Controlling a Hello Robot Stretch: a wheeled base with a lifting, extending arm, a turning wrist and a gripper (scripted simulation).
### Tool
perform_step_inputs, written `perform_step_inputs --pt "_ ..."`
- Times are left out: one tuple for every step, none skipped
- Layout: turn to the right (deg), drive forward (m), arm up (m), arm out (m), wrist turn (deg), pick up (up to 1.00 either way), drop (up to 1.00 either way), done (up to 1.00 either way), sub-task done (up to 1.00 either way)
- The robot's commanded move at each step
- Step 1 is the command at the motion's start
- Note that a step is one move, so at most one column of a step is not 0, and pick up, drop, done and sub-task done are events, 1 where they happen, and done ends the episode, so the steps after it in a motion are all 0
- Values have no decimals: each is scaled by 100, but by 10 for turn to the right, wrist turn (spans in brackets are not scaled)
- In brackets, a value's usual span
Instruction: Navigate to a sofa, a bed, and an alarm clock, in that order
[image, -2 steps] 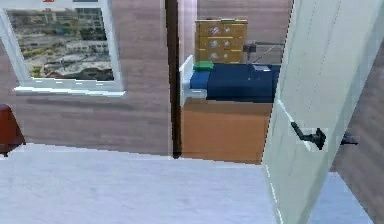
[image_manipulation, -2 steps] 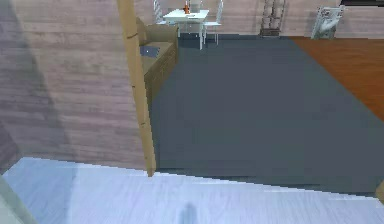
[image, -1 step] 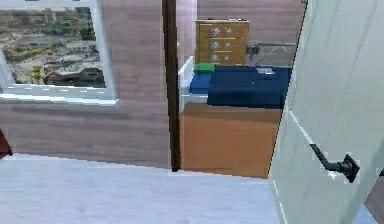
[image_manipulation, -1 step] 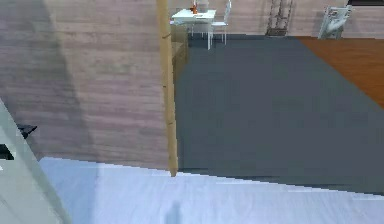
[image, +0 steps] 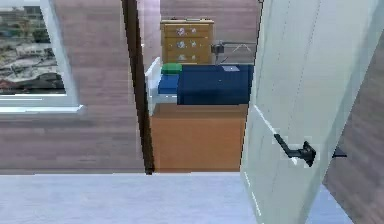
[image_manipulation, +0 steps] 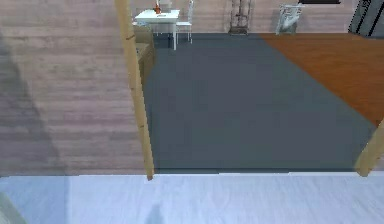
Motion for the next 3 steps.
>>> perform_step_inputs --pt "0 95 0 0 0 0 0 0 0" --pt "90 0 0 0 0 0 0 0 0" --pt "0 70 0 0 0 0 0 0 0"
